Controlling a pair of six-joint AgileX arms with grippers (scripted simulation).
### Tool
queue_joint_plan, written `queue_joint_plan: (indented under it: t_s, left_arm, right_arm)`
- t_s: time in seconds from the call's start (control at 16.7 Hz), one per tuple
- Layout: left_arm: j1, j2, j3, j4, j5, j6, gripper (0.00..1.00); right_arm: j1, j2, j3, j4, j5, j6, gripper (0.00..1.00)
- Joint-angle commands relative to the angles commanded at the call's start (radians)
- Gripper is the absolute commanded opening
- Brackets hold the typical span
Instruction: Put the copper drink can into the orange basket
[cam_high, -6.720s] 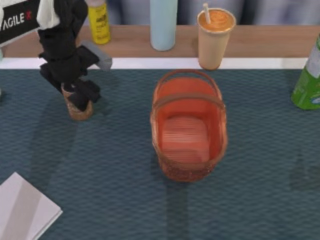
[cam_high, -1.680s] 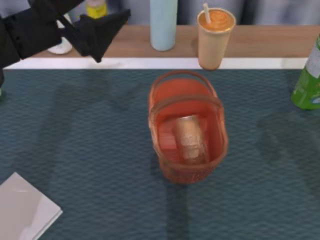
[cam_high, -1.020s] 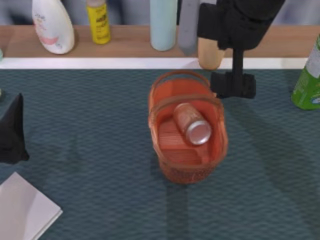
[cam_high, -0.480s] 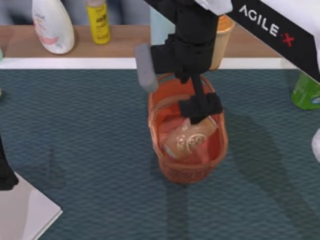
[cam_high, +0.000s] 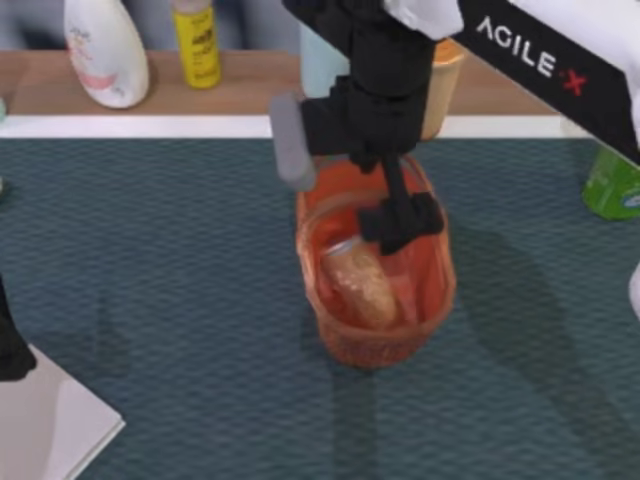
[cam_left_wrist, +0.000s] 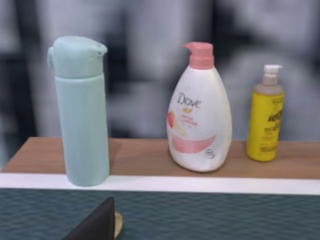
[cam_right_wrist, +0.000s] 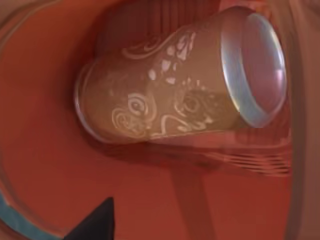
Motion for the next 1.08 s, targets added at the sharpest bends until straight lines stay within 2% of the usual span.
queue_joint_plan:
  t_s: [0.42,1.08]
  left_arm:
    - [0.000,0.000,0.000,0.000,0.000,0.000,1.00]
    - [0.000,0.000,0.000,0.000,0.000,0.000,1.00]
  right_arm:
    - [0.001,-0.017,-0.076,0.059,0.000,0.001,1.00]
    - [0.001,-0.017,-0.076,0.059,0.000,0.001,0.17]
